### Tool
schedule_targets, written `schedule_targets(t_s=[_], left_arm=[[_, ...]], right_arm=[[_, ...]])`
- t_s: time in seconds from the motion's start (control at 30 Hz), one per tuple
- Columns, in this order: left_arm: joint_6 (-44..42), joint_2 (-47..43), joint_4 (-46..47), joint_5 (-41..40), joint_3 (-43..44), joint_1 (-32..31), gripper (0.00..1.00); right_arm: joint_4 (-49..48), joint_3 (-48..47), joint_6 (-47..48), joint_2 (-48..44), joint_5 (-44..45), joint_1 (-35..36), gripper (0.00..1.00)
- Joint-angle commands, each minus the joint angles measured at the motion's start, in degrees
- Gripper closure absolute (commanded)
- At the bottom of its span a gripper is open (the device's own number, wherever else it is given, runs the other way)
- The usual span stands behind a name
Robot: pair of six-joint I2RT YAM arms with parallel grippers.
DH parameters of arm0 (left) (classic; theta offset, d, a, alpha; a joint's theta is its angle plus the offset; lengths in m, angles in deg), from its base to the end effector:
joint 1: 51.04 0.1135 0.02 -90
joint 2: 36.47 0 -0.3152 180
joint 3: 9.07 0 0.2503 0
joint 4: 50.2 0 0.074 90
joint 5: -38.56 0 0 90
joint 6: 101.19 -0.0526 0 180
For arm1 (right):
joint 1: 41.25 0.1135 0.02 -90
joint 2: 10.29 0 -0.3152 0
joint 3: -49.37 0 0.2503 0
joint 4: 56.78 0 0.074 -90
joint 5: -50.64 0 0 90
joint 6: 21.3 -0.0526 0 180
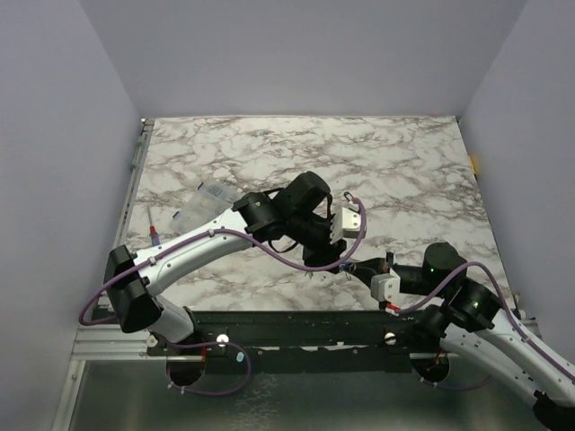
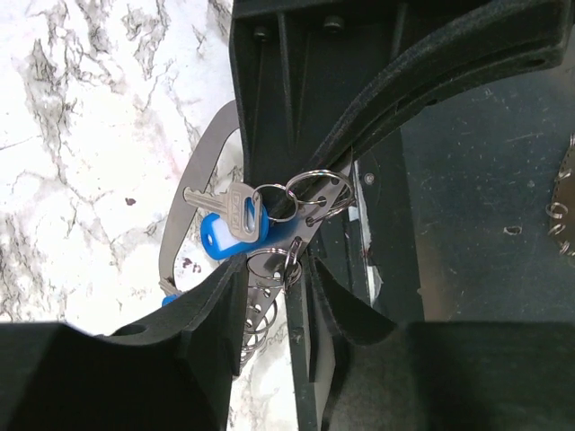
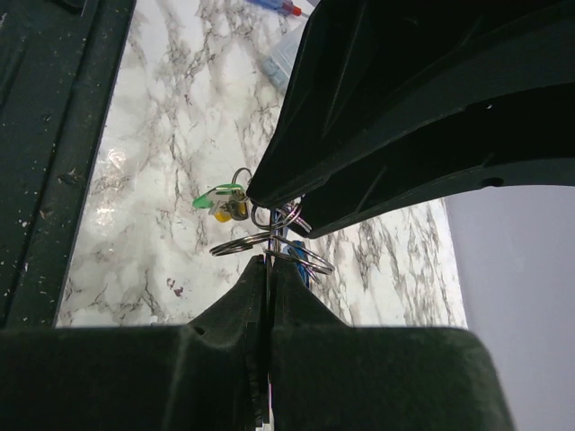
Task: Put the keys on the keyring
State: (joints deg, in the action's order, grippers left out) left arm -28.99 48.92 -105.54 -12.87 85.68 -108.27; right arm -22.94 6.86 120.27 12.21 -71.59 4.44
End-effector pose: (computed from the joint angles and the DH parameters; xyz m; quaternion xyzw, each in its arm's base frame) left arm 0.1465 -0.2882 0.3856 0.6311 0.6187 -0.4076 0.2297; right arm 0.0351 0.0762 0.2914 -0.6806 0.3713 0.1878 0.6030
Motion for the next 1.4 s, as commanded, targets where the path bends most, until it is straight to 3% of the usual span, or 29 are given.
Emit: schedule_targets(t_s=[0.0,0.1,0.23,0.3,0.93,1.37], left_arm=[[1.05,-3.2,1.31,-2.79,-0.2,-0.27,0.61],[1.24,-3.78,2.07,-3.34,-0.67,-0.25,0.57],[0.7,-5.4,2.77,-4.32,-1.11,-0.33,0.42],[0.52,-6.32,3.15,-4.97,-1.52,-0.25,0.41],[-1.54,-6.72,5.82,-0.8,-5.23,-0.25,0.55],[-1.51,-6.21,6.67,0.8,-6.15,-0.45,0.59]], right_arm=[[-1.32,-0.07,-0.98,-0.89,0.09,0.45,0.99],[-1.44,-0.12,-0.95,-0.72,-0.1,0.45,0.99],[-1.3,-0.27,-1.12,-0.48,-0.25,0.44,0.99],[-1.26,-0.27,-1.12,-0.48,-0.2,0.45,0.99],[-1.6,-0.28,-1.39,-0.5,-0.64,0.45,0.99],[-2.12,-0.02,-1.82,-0.41,-0.74,0.41,0.99]])
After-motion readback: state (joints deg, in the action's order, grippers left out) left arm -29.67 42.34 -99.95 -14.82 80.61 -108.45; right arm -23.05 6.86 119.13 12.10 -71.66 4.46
